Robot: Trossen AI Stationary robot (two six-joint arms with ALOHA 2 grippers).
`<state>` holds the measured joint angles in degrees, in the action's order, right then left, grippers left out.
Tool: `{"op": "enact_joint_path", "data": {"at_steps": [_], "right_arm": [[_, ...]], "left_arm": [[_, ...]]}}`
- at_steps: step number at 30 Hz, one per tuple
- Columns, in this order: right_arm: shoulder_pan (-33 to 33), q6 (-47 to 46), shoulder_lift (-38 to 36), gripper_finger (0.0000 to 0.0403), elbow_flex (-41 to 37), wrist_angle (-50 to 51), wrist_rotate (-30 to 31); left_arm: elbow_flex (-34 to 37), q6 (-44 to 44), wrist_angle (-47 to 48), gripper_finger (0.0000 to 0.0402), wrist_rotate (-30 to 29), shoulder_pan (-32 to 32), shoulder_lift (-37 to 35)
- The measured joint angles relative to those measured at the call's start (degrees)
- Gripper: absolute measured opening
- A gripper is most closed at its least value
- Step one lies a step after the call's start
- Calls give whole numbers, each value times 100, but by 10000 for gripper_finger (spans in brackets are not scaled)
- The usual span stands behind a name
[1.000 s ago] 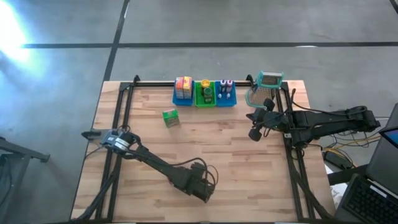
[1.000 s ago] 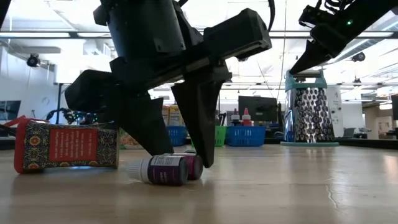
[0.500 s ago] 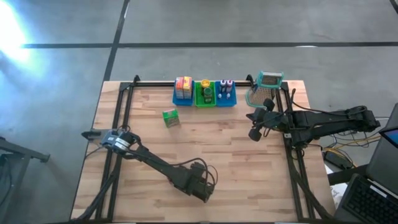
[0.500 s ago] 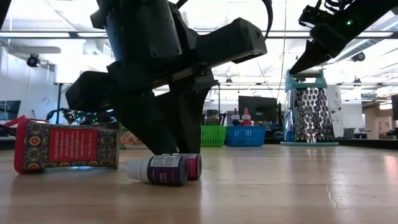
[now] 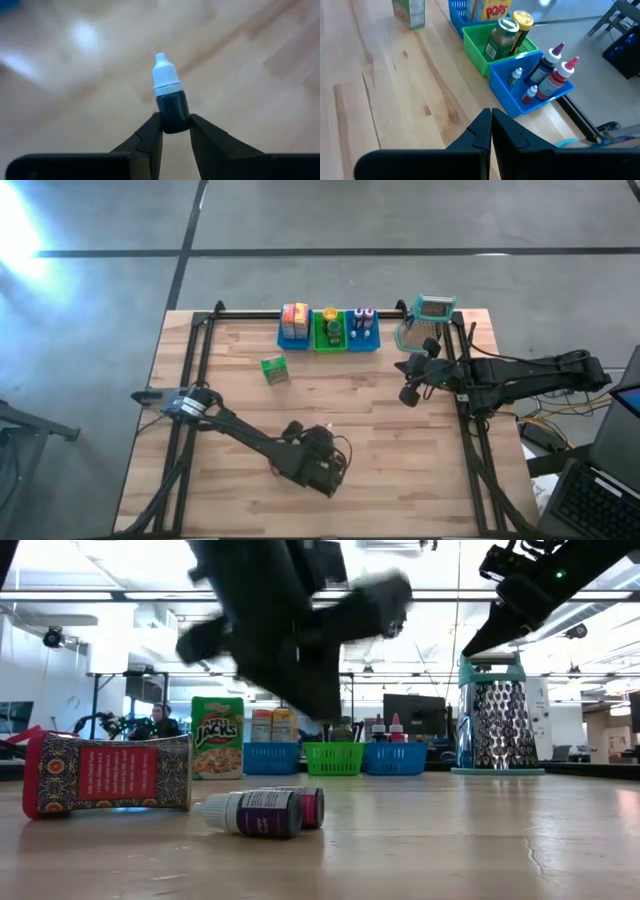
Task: Pick & Place Kitchen Items
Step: Put the top small purple food bottle coloring into the right blue bin
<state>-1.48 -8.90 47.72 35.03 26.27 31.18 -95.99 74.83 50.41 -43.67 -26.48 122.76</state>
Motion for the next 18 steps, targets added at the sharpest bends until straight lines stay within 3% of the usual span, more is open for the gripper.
{"op": "enact_joint_path", "data": {"at_steps": [10,15,18], "right_arm": [[0,-216,200,8,-2,-167,-31],[1,-402,439,8,-2,-335,-172],[2,-398,629,8,-2,-570,-170]], "left_arm": [[166,-1248,-5,94,-1909,-63,-840],[653,-2022,-563,94,-2158,-56,-1251],[1168,-2747,-1532,94,-2107,5,-1532]]}}
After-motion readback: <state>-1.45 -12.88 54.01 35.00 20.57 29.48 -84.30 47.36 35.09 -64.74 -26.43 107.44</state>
